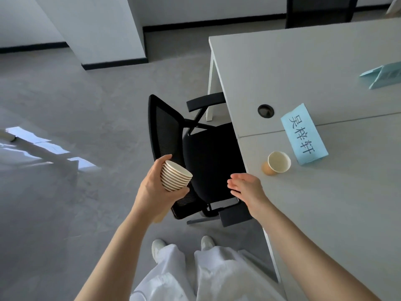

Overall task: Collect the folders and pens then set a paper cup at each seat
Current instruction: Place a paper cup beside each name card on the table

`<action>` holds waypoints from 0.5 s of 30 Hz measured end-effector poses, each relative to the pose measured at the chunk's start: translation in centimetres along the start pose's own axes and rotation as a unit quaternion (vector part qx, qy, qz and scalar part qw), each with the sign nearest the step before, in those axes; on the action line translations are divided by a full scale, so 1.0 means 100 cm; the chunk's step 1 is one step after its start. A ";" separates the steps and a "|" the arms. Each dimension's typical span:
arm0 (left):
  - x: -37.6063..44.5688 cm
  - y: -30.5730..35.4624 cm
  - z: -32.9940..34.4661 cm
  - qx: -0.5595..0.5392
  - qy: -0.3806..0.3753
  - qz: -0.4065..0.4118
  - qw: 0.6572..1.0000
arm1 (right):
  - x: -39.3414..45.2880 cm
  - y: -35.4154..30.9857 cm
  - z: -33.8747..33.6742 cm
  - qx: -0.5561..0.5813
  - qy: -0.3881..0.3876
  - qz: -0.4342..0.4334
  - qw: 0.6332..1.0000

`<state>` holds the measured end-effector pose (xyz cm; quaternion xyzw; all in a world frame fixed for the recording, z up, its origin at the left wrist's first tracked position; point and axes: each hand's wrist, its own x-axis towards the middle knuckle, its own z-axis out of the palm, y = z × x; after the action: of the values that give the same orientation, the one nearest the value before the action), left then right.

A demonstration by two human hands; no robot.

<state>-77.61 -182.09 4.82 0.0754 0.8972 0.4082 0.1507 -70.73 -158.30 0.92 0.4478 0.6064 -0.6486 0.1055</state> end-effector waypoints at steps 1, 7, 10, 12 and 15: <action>0.000 -0.006 -0.007 0.000 0.006 -0.003 1.000 | -0.014 -0.014 0.018 -0.016 -0.028 -0.033 0.999; 0.007 -0.048 -0.071 0.027 -0.003 0.003 1.000 | -0.065 -0.069 0.138 -0.179 -0.169 -0.235 0.940; 0.019 -0.078 -0.118 0.042 -0.029 -0.001 0.999 | -0.072 -0.081 0.201 -0.262 -0.207 -0.276 0.901; 0.030 -0.100 -0.152 0.043 -0.033 -0.003 0.999 | -0.073 -0.087 0.243 -0.292 -0.226 -0.276 0.887; 0.050 -0.128 -0.193 0.055 -0.039 0.000 0.998 | -0.074 -0.093 0.292 -0.286 -0.232 -0.267 0.890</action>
<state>-88.88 -202.91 6.15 0.0996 0.9116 0.3551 0.1816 -86.03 -184.80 8.56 0.0558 0.8206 -0.5363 0.1895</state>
